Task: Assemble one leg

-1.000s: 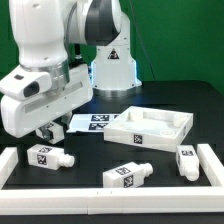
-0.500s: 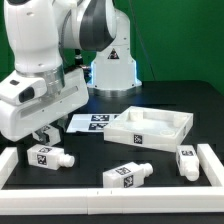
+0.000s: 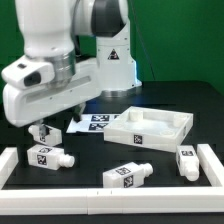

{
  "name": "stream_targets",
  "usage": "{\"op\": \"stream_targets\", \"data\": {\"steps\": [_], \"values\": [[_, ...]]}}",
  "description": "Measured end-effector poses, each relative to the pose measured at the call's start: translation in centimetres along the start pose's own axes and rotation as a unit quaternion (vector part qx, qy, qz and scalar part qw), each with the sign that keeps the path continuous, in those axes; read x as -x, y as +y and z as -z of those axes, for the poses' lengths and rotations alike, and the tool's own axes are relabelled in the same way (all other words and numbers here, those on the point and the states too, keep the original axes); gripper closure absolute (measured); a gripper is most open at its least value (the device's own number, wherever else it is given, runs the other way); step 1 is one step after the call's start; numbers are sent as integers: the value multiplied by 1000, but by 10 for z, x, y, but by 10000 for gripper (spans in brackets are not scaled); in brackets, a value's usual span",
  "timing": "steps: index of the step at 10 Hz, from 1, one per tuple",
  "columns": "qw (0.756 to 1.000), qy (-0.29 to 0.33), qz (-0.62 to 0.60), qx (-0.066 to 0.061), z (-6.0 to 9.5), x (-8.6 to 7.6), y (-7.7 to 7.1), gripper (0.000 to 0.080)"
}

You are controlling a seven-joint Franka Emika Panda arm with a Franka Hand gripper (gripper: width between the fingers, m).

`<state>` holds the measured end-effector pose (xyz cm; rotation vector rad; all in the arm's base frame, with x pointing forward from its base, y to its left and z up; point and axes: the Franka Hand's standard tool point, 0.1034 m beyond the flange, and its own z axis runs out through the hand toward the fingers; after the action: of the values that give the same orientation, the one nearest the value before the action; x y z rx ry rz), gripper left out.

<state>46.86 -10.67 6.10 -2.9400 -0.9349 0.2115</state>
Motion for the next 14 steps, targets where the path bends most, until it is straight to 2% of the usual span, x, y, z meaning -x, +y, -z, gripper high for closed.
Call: {"op": "stream_targets", "data": {"steps": [2,3,4,5,11,12,13,14], "values": [[996,4,-83,9,21,-46,-17,151],[992,-1,-126,5,30,-72,-16,151],[982,2,-189,-1,40,-98,-6,151],[972,8,-236,-4,46,-111,4,151],[970,9,-243,-4,45,-112,2,151],[951,13,-309,-2,46,-121,-1,151],[927,28,-374,1,44,-137,-4,151],[895,59,-443,-3,37,-153,-4,151]]}}
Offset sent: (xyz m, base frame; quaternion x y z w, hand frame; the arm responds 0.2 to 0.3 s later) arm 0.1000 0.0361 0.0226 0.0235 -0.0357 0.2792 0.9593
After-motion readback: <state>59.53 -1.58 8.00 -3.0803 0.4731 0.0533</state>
